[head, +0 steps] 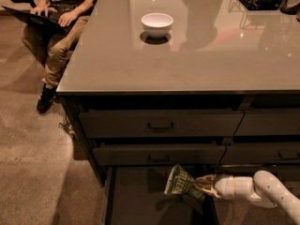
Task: Pick green jalapeno chip bag from bottom drawer and place on counter
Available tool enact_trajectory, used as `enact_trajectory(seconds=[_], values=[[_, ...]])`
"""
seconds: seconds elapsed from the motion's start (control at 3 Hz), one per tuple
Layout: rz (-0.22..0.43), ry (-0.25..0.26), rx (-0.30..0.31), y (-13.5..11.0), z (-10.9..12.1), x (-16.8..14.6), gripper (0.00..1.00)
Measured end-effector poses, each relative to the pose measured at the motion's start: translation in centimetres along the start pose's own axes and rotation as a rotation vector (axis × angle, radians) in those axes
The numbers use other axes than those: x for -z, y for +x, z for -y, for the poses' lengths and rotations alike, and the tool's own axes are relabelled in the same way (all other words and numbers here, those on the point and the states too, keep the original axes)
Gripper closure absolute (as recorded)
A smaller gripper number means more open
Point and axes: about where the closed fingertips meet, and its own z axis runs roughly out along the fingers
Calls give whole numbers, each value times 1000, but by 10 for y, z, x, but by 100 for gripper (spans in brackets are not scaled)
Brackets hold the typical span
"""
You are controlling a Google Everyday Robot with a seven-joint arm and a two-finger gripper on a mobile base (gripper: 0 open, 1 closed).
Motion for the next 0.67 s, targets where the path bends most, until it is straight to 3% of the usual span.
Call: enact_trajectory(seconds=[0.33,0.67], values=[[40,62,134,-51,12,34,100],[58,135,296,-119,26,82,100]])
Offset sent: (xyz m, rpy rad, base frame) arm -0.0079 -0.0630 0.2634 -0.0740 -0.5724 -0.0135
